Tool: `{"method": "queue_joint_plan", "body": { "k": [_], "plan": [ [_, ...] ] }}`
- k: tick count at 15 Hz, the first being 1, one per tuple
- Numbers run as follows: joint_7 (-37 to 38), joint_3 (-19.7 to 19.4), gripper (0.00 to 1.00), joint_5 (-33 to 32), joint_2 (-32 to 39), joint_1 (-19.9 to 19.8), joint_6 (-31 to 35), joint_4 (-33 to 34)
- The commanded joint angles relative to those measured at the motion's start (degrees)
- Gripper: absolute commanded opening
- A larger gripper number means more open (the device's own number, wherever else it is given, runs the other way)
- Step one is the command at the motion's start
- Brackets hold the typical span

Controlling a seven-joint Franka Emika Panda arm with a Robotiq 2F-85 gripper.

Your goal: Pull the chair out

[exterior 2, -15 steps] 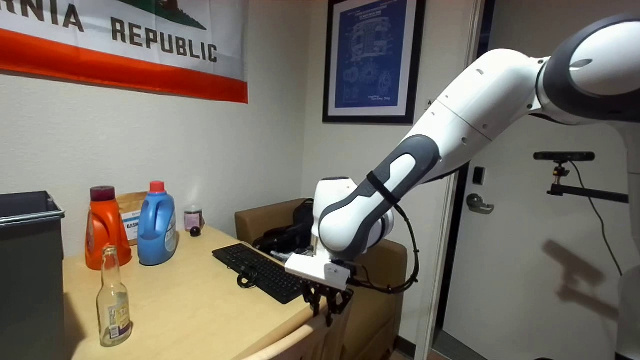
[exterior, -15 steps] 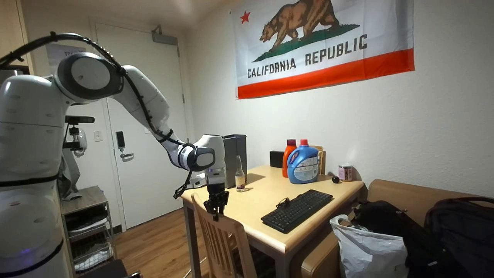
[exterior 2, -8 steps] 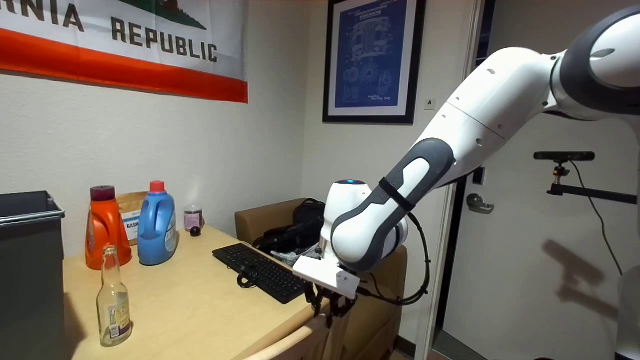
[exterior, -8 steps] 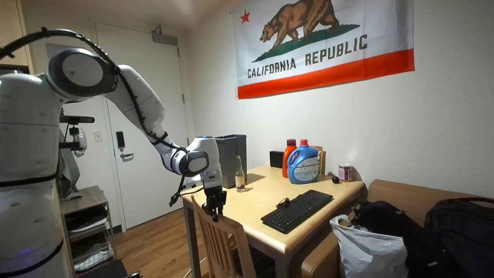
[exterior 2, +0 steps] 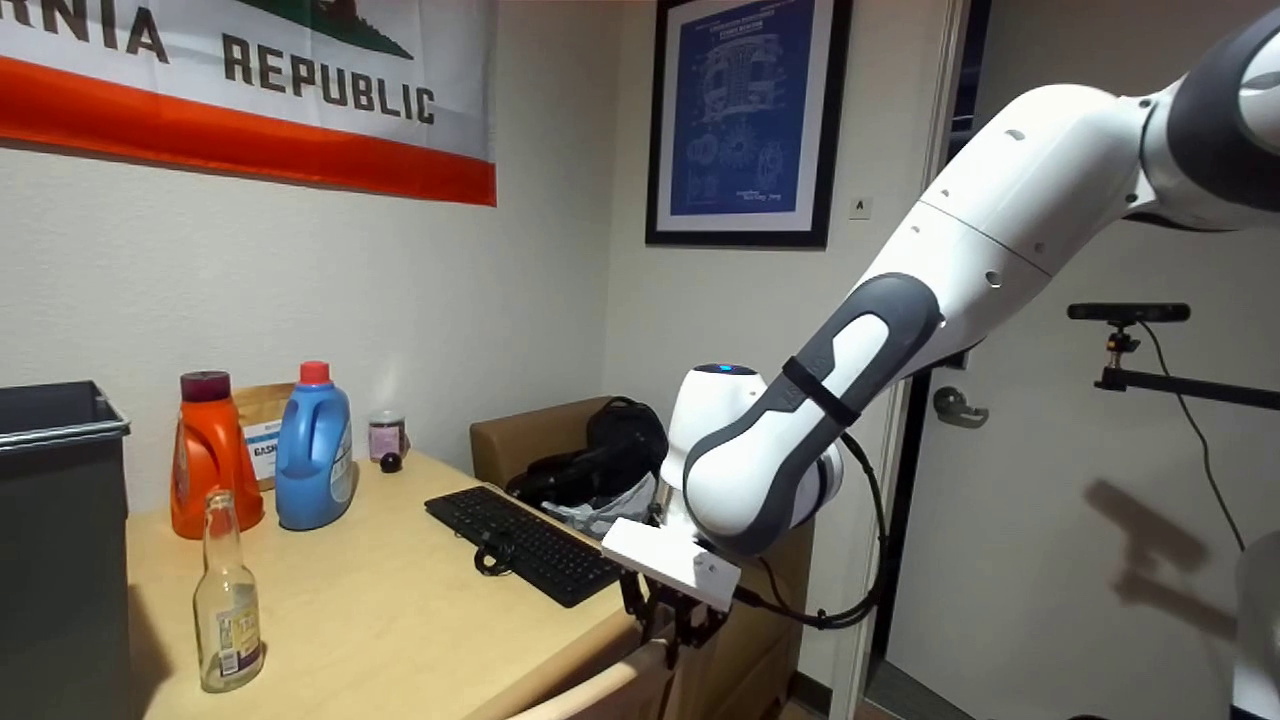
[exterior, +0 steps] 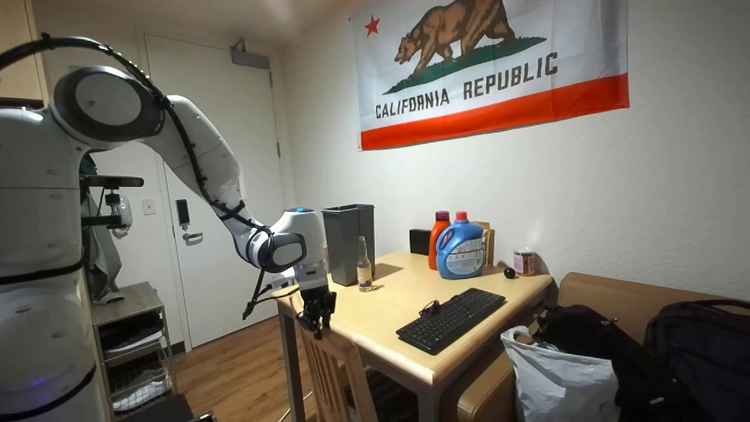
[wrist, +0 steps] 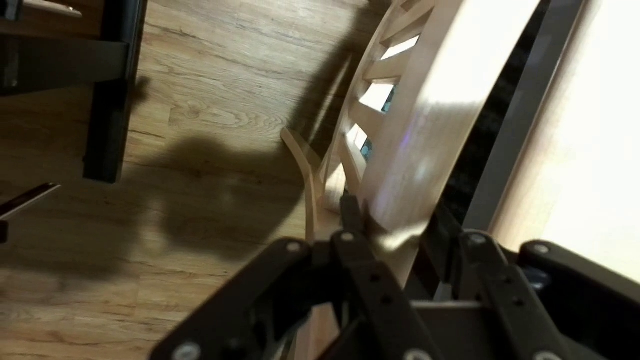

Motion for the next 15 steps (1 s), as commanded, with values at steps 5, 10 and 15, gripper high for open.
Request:
{"method": "queue_joint_plan", "body": {
  "k": [5,10,15],
  "plan": [
    [-2.66,2.11,0.11,1.65,-9.24,0.33,-3.79,-9.55],
    [-3.22,2.51,0.11,1.92,-11.71,0.17,-4.11,-12.17],
    [-4.06,2.99,0.11,2.96,-13.67,0.22,-3.16,-15.46]
  ]
}}
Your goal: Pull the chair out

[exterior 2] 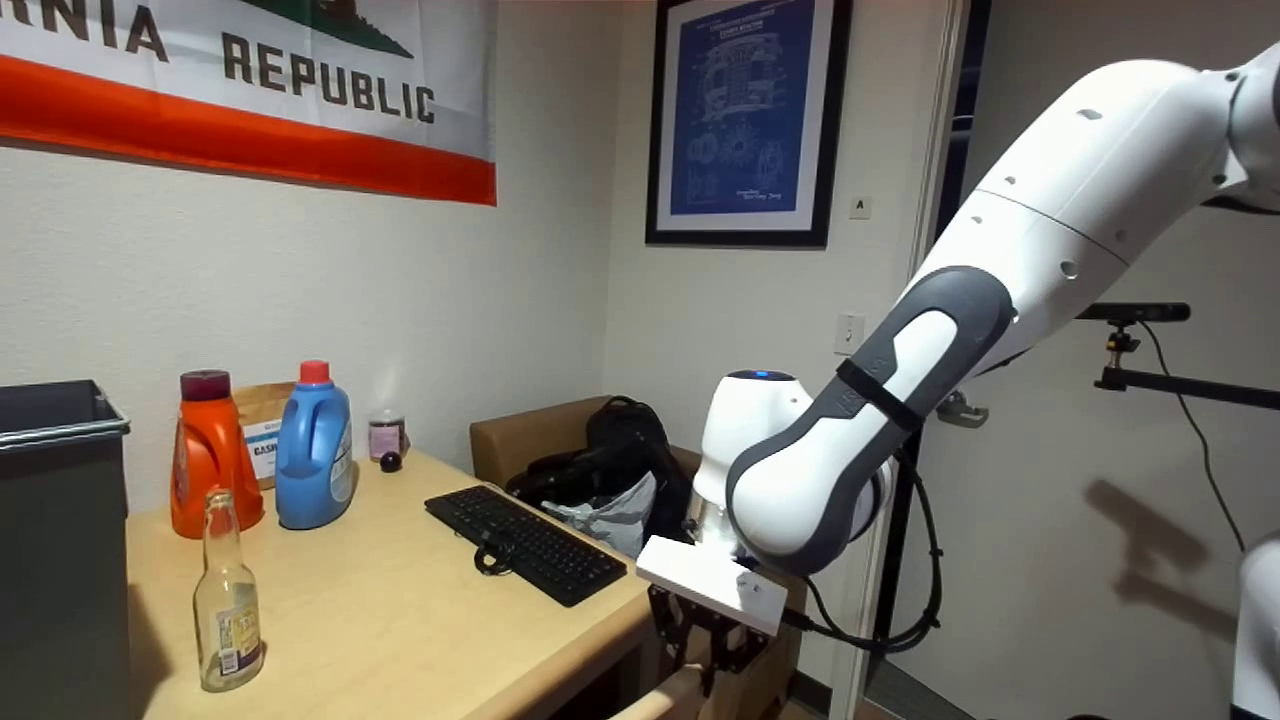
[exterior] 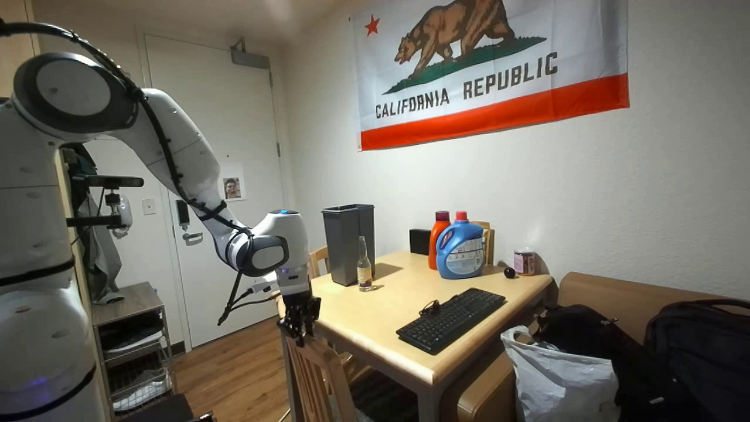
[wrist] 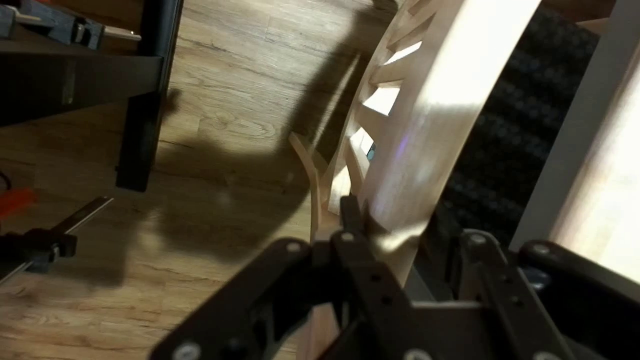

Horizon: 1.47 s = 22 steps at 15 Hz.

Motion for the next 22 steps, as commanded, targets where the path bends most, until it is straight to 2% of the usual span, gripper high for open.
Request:
{"method": "queue_joint_plan", "body": {
  "k": [1,6,10,12,14,22],
  "plan": [
    [-4.32,1.88,0.11,2.39,-7.57,0.28,-3.11,-7.95],
    [-6.97,2.16,0.11,6.15,-9.17,0.36,-2.07,-10.66],
    [-7.03,2.36,0.11,6.02,-10.87,0.01,-2.42,-11.87],
    [-6.43,2.41,0.11,4.94,-7.42,-0.36,-4.41,-6.82],
    [-6.46,2.58,0.11,5.12,-10.13,-0.22,-4.22,-10.05],
    [-8.14,2.41,0.11,6.4,-11.12,0.29,-6.27,-9.42]
  ]
}}
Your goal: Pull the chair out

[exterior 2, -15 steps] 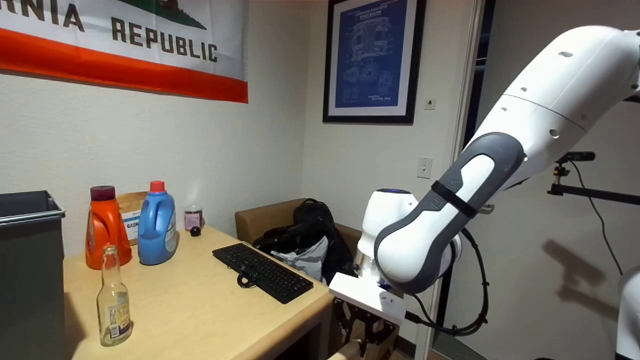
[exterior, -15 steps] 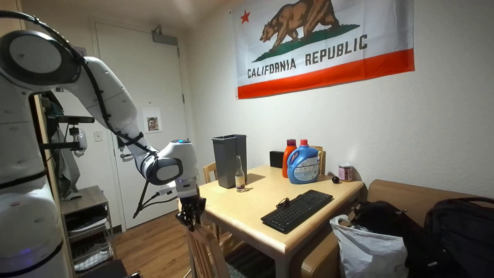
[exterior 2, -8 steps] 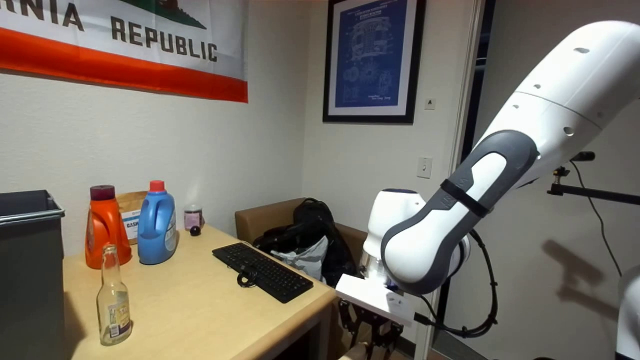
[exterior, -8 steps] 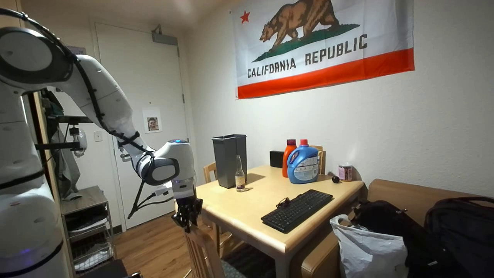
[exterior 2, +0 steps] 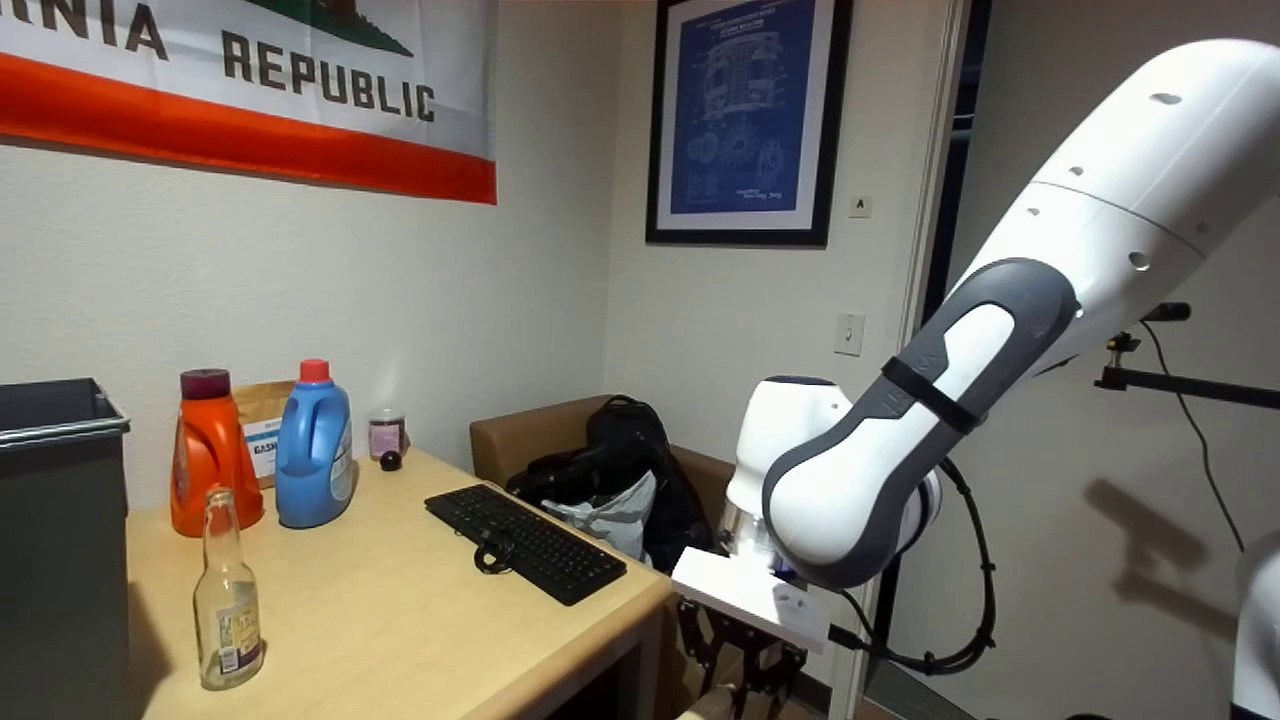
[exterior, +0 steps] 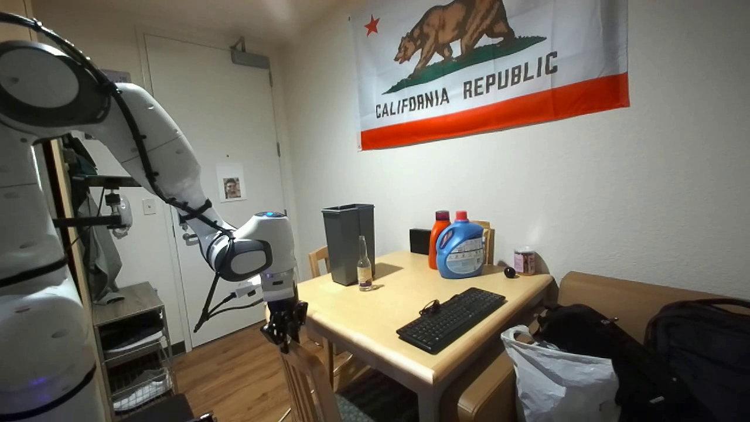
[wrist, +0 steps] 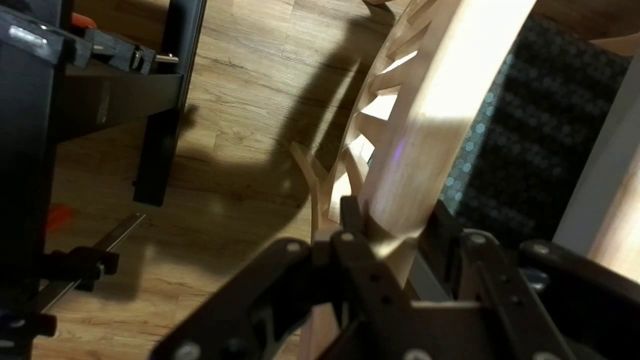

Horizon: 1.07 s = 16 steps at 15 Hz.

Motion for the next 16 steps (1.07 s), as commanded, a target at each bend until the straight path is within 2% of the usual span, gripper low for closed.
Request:
{"method": "queue_joint_plan", "body": {
  "k": [1,10,13,14,16],
  "plan": [
    [-4.47,1.26,0.11,1.24,-5.69,0.33,-6.93,-2.78],
    [-5.3,1.15,0.11,0.05,-6.39,0.01,-7.96,-2.88],
    [-8.01,0.73,0.11,1.54,-7.22,0.36,-7.45,-2.67],
    [-1.2,1.11,0.36,0.52,-0.32,-1.14,-1.01,0.03],
    [-1.31,1.1,0.36,0.58,-0.33,-1.14,-1.01,0.03]
  ]
}}
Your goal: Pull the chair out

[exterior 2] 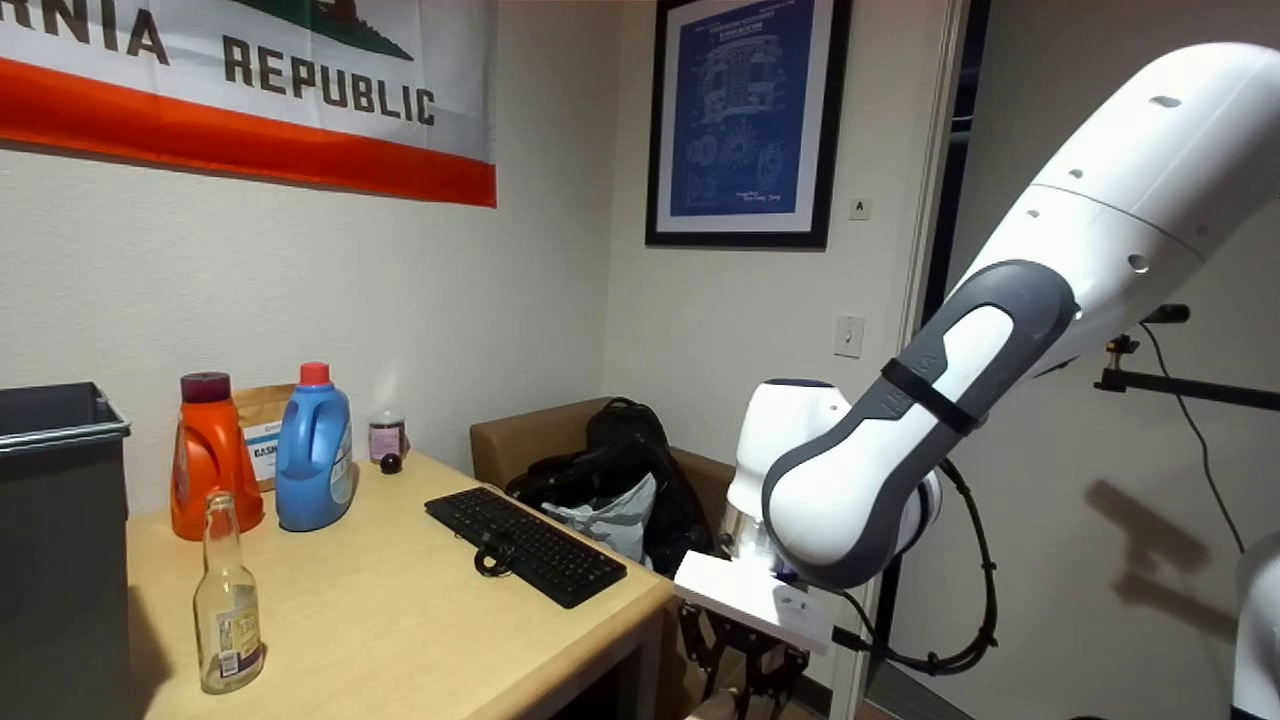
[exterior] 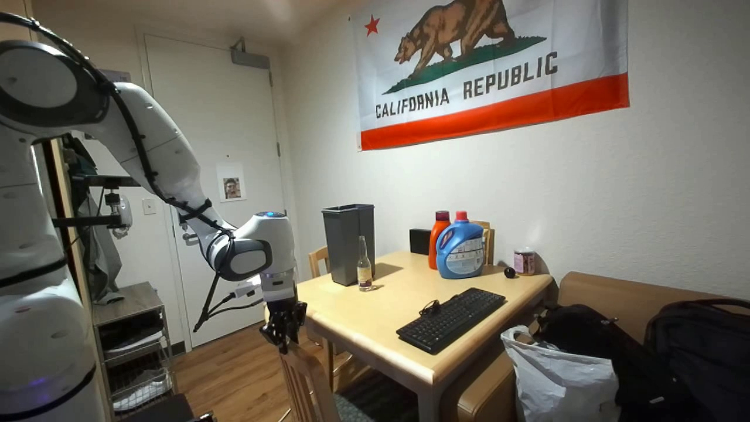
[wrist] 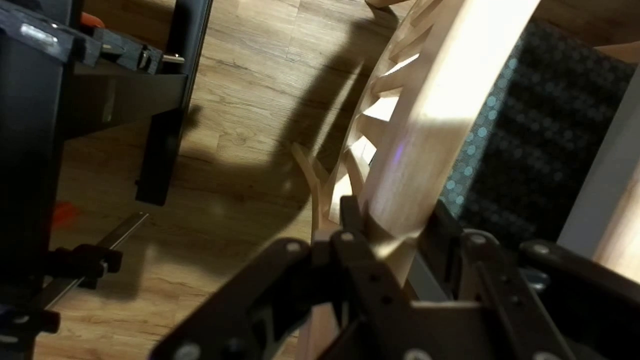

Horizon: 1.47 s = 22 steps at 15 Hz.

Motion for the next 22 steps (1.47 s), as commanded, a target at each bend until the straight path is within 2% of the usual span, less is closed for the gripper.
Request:
{"method": "queue_joint_plan", "body": {
  "k": [1,3,4,5,8,16,19,22],
  "plan": [
    [-0.21,1.11,0.36,0.27,-0.05,-1.08,-0.14,0.04],
    [-0.24,1.11,0.36,0.27,-0.05,-1.08,-0.15,0.04],
    [1.62,1.43,0.11,-1.83,1.41,-1.71,-0.79,1.13],
    [4.05,1.61,0.11,-3.33,2.96,-2.26,-0.66,1.64],
    [4.87,1.46,0.11,-3.36,5.06,-2.22,-0.13,1.09],
    [6.35,1.88,0.11,-5.06,4.56,-2.4,1.27,-2.09],
    [4.65,1.89,0.11,-3.12,2.78,-1.45,1.54,-4.03],
    [2.74,1.56,0.11,-0.56,4.02,-0.87,0.77,-2.2]
  ]
}}
